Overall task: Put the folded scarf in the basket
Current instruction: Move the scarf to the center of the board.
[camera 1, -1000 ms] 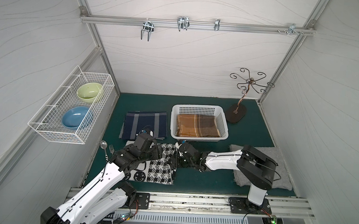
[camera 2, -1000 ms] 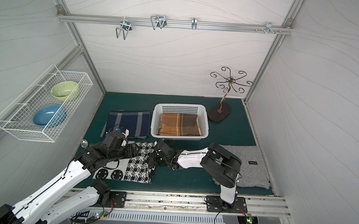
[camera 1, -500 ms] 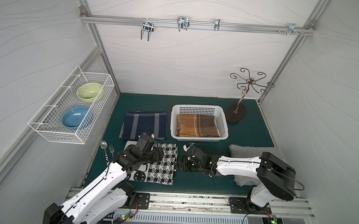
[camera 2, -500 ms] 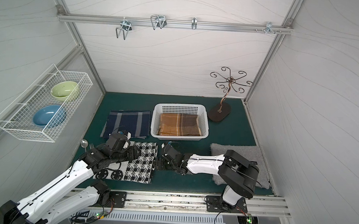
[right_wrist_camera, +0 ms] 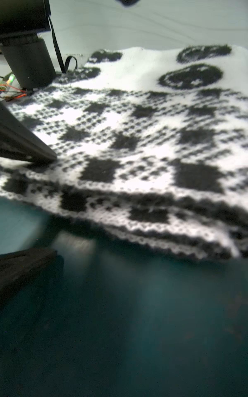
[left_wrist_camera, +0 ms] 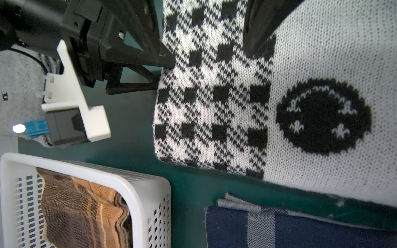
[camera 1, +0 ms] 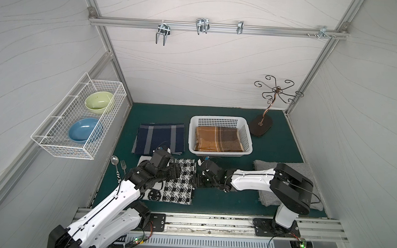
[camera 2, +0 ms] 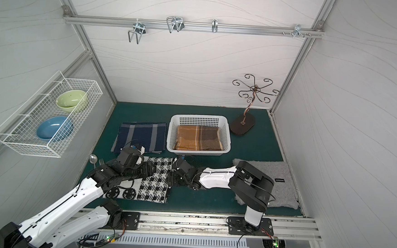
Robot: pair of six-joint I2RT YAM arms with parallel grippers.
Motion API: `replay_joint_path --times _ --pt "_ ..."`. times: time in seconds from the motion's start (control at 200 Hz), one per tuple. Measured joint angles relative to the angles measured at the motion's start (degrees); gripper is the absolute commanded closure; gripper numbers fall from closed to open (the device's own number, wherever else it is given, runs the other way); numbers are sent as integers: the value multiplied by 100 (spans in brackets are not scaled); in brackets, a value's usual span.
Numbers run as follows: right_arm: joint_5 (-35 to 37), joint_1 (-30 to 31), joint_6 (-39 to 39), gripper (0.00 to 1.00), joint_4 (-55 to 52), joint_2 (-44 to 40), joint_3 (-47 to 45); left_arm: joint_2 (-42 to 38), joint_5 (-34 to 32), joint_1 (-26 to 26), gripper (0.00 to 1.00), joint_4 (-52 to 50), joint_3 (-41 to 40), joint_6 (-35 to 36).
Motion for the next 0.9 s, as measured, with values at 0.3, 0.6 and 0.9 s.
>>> replay_joint_path --times 0.3,0.6,0.9 --pt "-278 50 155 58 754 592 293 17 2 0 35 50 -42 0" --pt "-780 -306 385 100 1746 575 -439 17 4 0 35 131 -164 -50" --pt "-1200 -1456 -136 99 566 -1405 -2004 -55 68 0 34 361 -483 -282"
